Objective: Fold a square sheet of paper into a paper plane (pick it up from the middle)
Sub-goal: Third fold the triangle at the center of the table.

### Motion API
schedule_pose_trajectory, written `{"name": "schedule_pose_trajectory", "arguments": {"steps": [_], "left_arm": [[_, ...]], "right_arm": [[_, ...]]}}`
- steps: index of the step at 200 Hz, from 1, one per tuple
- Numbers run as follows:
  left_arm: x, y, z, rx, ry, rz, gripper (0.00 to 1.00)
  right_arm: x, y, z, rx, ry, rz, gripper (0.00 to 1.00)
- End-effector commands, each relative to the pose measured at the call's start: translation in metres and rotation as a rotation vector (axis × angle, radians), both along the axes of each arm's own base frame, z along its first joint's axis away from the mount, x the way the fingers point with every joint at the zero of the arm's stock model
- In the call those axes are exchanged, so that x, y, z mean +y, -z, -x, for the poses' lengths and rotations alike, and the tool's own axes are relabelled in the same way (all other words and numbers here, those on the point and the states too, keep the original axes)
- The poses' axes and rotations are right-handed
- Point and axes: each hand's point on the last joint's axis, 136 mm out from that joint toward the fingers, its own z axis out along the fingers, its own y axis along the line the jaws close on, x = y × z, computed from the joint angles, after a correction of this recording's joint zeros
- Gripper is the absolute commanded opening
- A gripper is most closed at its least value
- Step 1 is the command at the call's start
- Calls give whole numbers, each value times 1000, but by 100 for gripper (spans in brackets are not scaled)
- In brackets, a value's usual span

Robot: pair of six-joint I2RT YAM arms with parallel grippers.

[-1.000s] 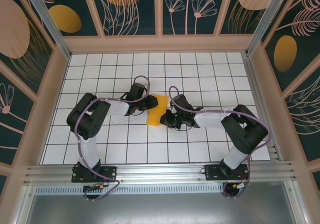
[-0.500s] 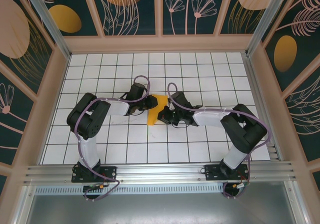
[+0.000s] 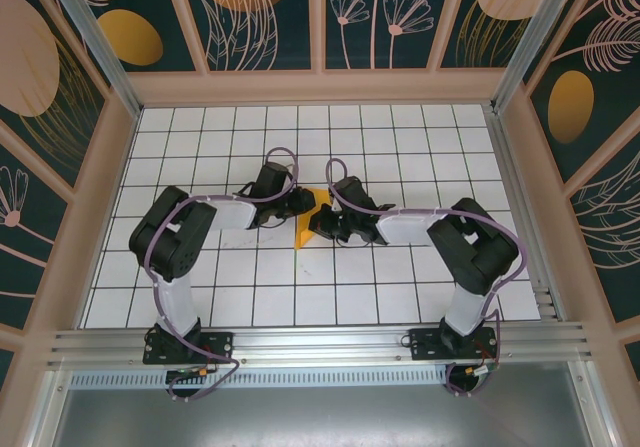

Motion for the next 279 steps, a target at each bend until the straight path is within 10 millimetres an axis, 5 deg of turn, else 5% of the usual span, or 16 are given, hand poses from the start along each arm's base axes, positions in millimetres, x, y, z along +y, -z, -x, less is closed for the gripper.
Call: {"name": "schedule_pose_trajectory", "arguments": {"steps": [1, 101, 279], "left_arm": [[0, -31, -17, -73, -24, 38, 26], [0, 23, -19, 61, -7, -57, 22], [0, 29, -16, 83, 2, -66, 20]], "right_arm": [[0, -1, -13, -29, 37, 2, 5], [1, 3, -23, -26, 88, -14, 5], [9, 16, -31, -39, 35, 20, 5]]}}
